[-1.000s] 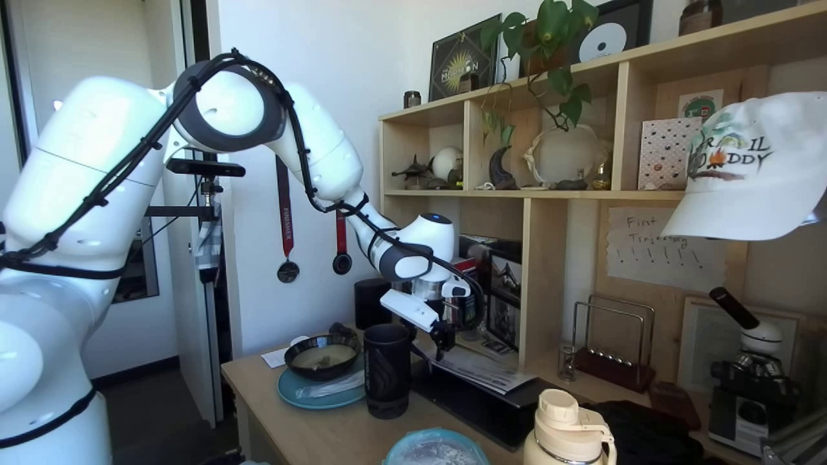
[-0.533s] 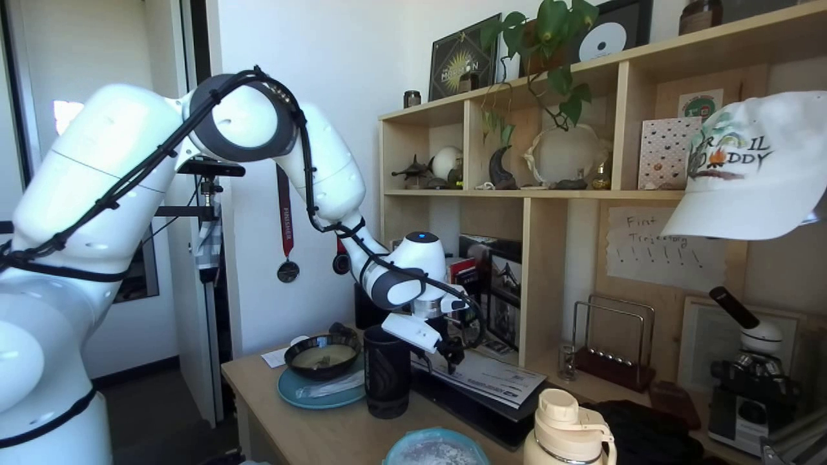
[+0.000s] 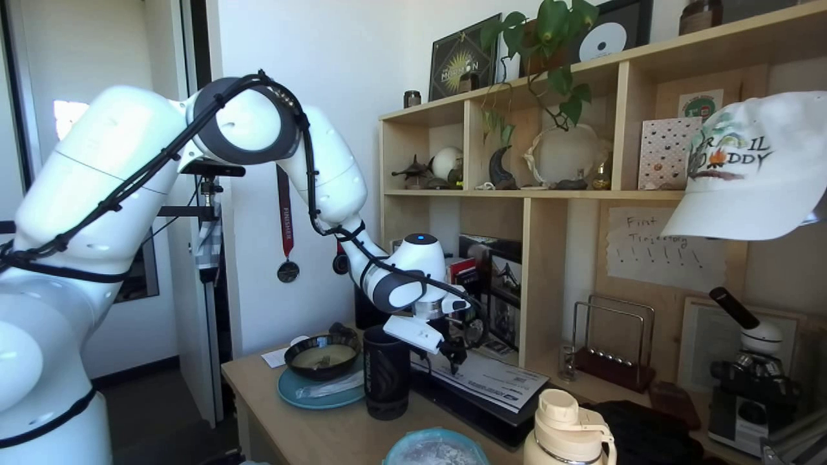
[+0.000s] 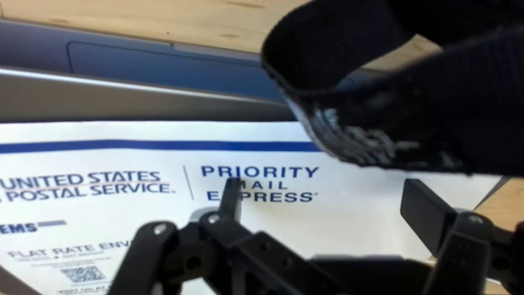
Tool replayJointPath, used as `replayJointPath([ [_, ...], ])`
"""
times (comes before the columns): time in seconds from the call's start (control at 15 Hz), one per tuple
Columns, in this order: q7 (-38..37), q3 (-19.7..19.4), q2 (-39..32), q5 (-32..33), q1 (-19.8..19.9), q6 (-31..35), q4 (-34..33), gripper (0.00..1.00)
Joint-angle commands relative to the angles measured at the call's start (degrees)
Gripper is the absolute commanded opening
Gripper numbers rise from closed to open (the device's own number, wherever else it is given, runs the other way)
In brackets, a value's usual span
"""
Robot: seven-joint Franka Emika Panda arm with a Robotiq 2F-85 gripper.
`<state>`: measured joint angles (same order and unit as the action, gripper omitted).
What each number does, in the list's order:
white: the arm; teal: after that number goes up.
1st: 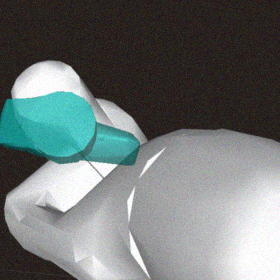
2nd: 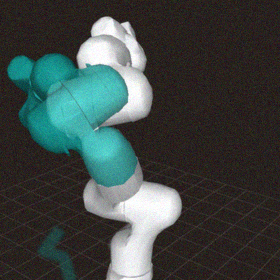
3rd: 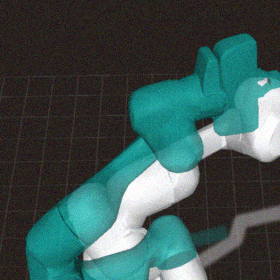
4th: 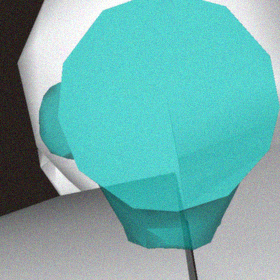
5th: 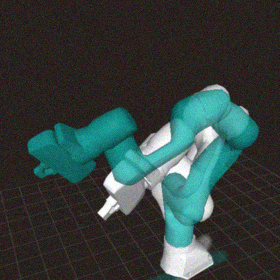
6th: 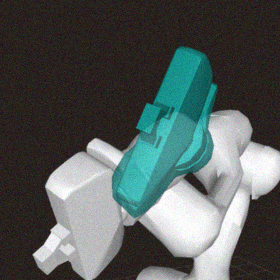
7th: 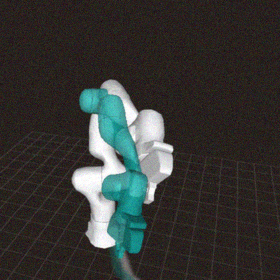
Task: Close the laptop
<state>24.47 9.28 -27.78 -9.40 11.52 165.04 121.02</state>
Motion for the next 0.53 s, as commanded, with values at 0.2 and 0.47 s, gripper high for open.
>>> replayJointPath([
  [0.2,-1.07,3.6,-1.87,-3.01,3.13,-5.5,-1.91,1.0],
  [0.47,-0.3,4.0,-1.3,-6.34,4.55,-11.86,-4.3,1.0],
])
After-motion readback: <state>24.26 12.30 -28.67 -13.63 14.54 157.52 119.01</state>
